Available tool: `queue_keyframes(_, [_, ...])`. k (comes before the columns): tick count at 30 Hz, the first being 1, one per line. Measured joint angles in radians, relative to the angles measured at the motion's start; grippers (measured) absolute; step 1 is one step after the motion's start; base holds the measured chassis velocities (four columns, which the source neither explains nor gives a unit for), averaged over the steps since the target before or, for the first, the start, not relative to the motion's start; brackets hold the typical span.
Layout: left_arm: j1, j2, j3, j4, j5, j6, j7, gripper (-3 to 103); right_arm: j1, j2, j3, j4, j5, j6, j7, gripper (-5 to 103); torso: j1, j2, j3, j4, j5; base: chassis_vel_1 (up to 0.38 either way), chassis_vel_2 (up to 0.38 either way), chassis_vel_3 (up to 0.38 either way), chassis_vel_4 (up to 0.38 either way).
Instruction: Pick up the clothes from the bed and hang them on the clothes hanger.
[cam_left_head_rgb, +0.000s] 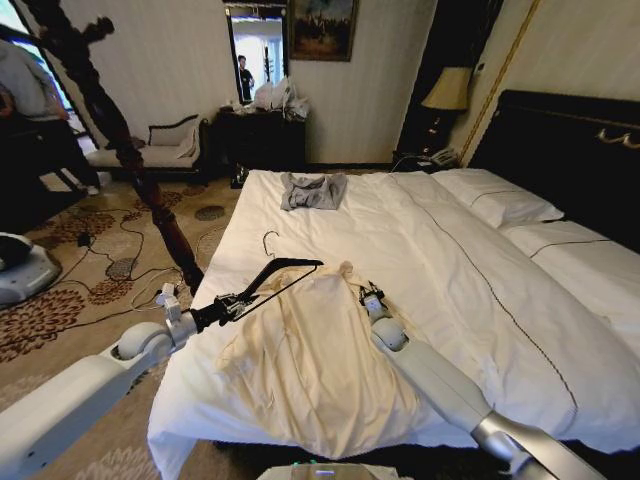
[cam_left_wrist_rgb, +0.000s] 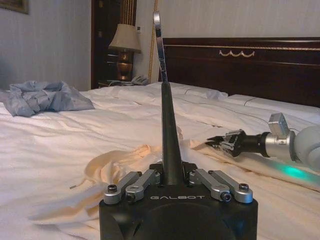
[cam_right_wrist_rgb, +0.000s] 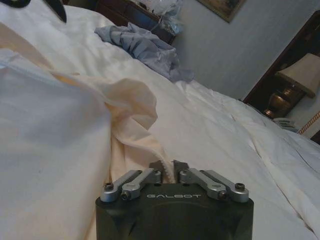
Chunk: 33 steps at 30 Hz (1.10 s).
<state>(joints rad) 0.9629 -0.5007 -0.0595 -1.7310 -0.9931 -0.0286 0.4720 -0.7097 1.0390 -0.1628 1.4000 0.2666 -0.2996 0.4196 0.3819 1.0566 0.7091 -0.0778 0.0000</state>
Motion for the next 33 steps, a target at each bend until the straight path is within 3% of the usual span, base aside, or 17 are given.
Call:
queue_keyframes(2, [0.004,0.001,0.004,-0.001,-0.002,0.003,0.005,19,0.007,0.005,-0.002,-0.008,-0.002,0.011,0.0,3,0.0,0.0,0.0,0.0002,0.0,0.0,0.0,0.0,0.0])
queue_keyframes(6, [0.005,0.0,0.012,0.001,-0.007,0.007,0.011,19,0.008,0.011,0.002,-0.01,0.025,0.014,0.014,1,0.0,0.0,0.0,0.0001,0.0001,0.0,0.0,0.0,0.0])
queue_keyframes(9, [-0.006,-0.003,0.035,0.008,-0.024,0.021,0.025,19,0.007,0.019,0.022,0.008,0.09,0.012,0.056,1,0.0,0.0,0.0,0.0002,0.0001,0.0,0.0,0.0,0.0])
queue_keyframes(21, [-0.075,0.02,0.128,0.026,-0.074,0.037,0.075,19,-0.02,-0.042,0.082,0.126,0.181,-0.008,0.088,1,0.0,0.0,0.0,0.0001,0.0,0.0,0.0,0.0,0.0])
queue_keyframes(33, [-0.213,-0.04,0.276,0.099,-0.049,0.034,0.091,19,-0.055,-0.079,0.165,0.276,0.239,-0.017,0.105,1,0.0,0.0,0.0,0.0,0.0,0.0,0.0,0.0,0.0])
